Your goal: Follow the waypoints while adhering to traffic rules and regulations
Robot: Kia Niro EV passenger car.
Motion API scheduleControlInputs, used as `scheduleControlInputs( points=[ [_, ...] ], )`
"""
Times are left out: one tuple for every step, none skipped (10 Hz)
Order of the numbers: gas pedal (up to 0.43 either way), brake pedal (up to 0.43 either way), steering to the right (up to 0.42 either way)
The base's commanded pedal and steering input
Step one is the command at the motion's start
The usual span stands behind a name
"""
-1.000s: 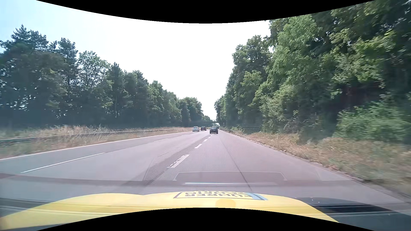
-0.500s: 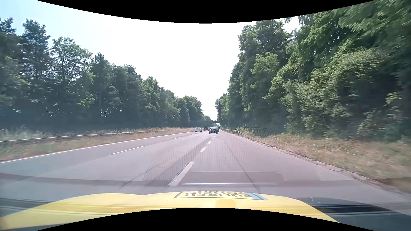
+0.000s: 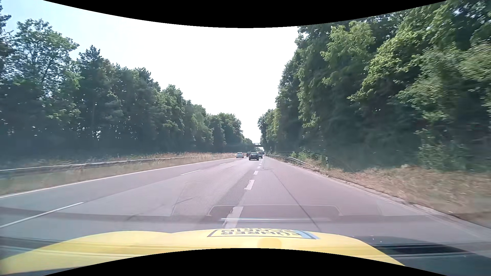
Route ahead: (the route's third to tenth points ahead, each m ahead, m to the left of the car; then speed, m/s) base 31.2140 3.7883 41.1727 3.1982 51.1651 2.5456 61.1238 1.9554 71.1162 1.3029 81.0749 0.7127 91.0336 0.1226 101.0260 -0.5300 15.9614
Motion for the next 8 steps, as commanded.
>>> scheduleControlInputs(
  points=[
    [0.098, 0.000, -0.002],
    [0.098, 0.000, 0.001],
    [0.098, 0.000, 0.002],
    [0.098, 0.000, 0.002],
    [0.098, 0.000, 0.002],
    [0.087, 0.000, 0.003],
    [0.087, 0.000, 0.003],
    [0.087, 0.000, 0.002]
  ],
)
